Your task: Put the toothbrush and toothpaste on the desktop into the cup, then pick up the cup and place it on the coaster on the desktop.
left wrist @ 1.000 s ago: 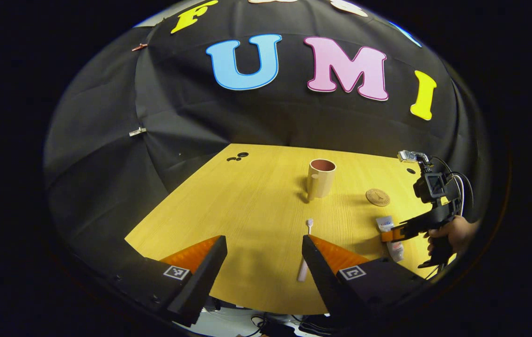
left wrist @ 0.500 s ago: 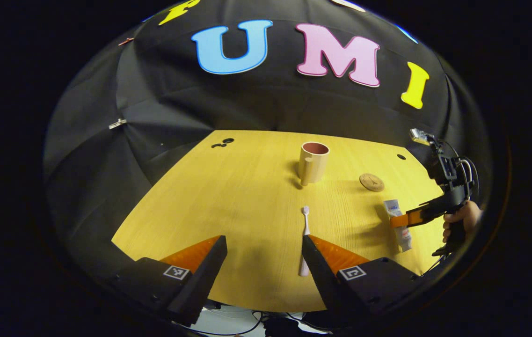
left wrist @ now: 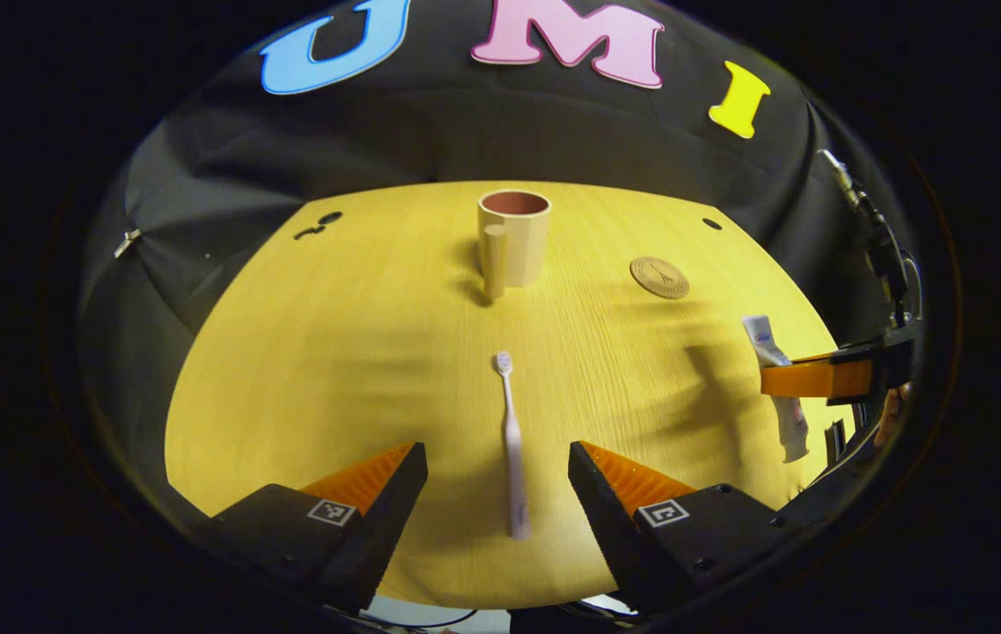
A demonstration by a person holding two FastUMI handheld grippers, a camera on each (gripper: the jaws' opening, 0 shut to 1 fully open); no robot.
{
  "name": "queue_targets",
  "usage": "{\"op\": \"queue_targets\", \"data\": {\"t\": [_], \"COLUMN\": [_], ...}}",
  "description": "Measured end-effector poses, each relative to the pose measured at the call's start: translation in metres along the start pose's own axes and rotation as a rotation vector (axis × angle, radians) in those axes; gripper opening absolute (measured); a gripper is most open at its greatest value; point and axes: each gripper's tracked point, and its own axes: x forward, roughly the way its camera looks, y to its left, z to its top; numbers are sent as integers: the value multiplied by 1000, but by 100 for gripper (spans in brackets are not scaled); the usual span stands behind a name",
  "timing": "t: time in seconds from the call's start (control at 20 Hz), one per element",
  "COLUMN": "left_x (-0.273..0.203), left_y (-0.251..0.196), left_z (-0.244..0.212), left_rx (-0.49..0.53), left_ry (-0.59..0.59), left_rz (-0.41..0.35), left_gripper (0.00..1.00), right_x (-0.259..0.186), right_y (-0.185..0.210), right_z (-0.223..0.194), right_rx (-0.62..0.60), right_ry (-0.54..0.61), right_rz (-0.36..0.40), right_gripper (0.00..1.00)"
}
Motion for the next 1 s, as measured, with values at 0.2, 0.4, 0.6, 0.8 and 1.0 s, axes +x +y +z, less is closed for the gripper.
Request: {"op": "queue_targets", "data": {"t": [0.2, 0.4, 0.6, 0.8, 1.0], "left_x": [36, 56, 62, 64, 65], "left_y": [0, 5, 5, 1, -3], "left_z": [-11, -20, -22, -19, -19], "left_rx": [5, -2, 3, 42, 25], "left_ry": [106, 181, 207, 226, 252], "left_rz": [0, 22, 35, 15, 22], "left_gripper": [100, 90, 84, 72, 29], "right_x": [-10, -18, -17, -16, -13], "right_y": [-4, -5, -6, -3, 1], "right_z": [0, 3, 8, 14, 20], "right_rx": [8, 47, 51, 53, 35], "right_ry": [-14, -32, -44, -48, -42], "right_rz": [14, 33, 41, 60, 75], "right_gripper": [26, 26, 26, 26, 26]}}
